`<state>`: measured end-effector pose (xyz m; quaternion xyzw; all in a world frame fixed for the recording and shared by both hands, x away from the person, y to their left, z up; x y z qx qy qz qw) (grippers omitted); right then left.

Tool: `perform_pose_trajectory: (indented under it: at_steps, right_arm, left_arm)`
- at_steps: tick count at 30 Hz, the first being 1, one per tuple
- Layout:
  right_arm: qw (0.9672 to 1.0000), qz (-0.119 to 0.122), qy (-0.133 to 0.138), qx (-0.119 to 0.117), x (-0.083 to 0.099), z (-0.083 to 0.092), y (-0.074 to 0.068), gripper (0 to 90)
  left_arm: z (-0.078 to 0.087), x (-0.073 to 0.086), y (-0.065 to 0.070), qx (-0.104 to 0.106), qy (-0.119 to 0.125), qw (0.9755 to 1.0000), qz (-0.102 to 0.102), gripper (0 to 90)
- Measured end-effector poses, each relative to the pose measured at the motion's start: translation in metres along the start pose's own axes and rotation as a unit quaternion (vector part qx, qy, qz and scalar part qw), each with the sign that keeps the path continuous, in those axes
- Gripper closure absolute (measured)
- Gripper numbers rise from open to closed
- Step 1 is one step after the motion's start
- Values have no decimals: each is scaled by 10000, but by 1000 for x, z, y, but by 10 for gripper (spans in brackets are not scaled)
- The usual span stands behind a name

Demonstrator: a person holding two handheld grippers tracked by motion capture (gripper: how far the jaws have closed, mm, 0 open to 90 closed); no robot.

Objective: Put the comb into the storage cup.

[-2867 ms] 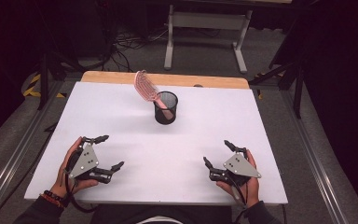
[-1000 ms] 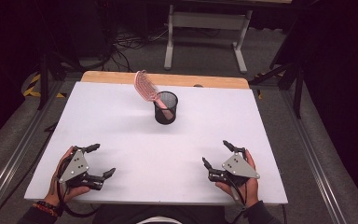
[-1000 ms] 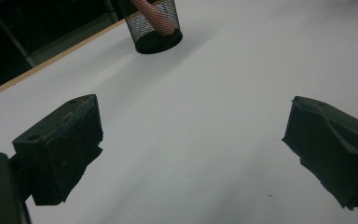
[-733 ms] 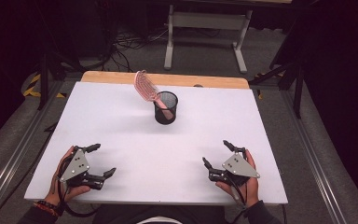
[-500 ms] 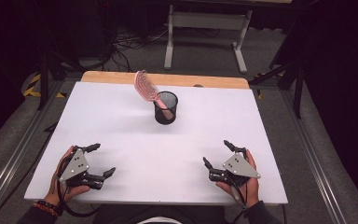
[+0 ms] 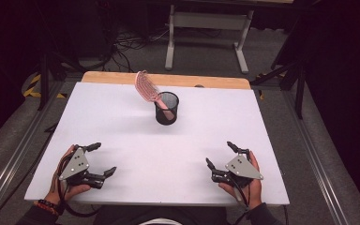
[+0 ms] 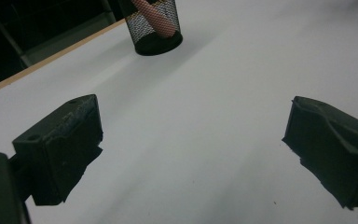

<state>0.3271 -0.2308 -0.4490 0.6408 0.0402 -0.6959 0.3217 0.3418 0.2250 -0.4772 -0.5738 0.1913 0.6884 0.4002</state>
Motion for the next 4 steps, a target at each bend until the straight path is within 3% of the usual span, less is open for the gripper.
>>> perform_pose_trajectory:
  at_steps: [4]
  right_arm:
    - [10000, -46, 10, 23, 0, 1, 2, 124]
  left_arm:
    - [-1, 0, -1, -14, -40, 10000, 18, 46]
Point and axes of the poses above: each handheld gripper's, and its own axes: z roughly backward along the jaws, x roughly out of its underside, y roughly to its right, the point moved 2 cm from there along -z, roughly forward along the jaws, and after that the axes turned 5 degrees about y, right-handed, at the moved point
